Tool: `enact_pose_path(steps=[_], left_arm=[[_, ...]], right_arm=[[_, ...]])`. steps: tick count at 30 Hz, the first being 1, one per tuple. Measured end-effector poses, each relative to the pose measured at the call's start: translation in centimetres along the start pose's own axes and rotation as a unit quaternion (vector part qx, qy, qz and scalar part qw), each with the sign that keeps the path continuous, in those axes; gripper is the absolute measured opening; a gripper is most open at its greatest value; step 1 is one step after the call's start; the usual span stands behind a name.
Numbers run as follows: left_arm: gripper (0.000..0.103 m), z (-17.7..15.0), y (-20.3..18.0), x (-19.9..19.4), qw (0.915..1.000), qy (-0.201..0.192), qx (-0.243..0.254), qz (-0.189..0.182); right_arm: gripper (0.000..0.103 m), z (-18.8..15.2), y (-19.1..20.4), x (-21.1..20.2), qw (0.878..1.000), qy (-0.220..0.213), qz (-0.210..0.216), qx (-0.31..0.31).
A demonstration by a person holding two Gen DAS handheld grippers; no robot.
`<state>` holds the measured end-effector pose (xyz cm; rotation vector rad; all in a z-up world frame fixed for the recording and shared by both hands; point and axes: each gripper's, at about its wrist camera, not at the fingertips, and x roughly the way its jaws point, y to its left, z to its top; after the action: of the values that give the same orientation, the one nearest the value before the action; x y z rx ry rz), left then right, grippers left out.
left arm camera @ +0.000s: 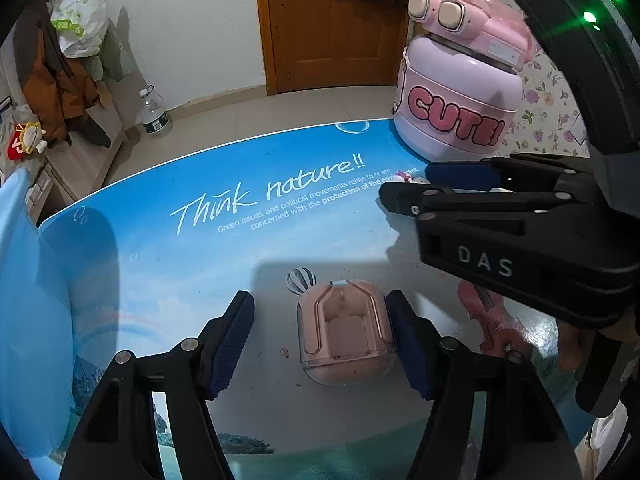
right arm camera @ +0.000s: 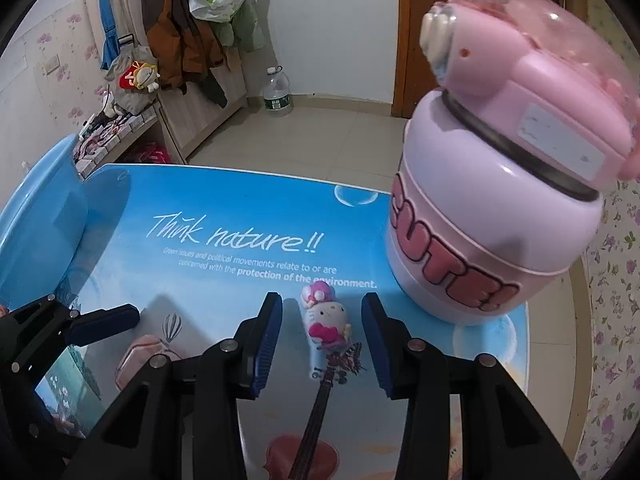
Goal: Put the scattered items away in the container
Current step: 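Close the left gripper on the pink case while the right gripper grasps the Hello Kitty figure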
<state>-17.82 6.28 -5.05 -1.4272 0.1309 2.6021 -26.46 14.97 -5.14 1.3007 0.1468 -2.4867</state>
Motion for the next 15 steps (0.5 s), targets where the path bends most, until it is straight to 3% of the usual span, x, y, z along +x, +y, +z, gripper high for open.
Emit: enact_pose_path(steps=[3, 4, 9, 15], left_arm=[[0.066, 0.1, 0.0, 0.0, 1.0000, -0.002, 0.000, 0.000], [0.066, 0.1, 0.0, 0.0, 1.0000, -0.002, 0.000, 0.000], [0.066, 0.1, 0.0, 0.1, 1.0000, -0.002, 0.001, -0.001], [0.066, -0.4, 0.6, -0.1, 1.0000, -0.004, 0.002, -0.001]], right_arm=[[0.042, 0.1, 0.2, 0.4, 1.000, 0.002, -0.003, -0.007], [0.036, 0.1, 0.2, 0.6, 1.000, 0.005, -0.003, -0.010], [0.027, 0.1, 0.4, 1.1, 1.000, 0.000, -0.006, -0.017], [0.025, -0.6, 0.2, 0.7, 1.000, 0.001, 0.002, -0.012]])
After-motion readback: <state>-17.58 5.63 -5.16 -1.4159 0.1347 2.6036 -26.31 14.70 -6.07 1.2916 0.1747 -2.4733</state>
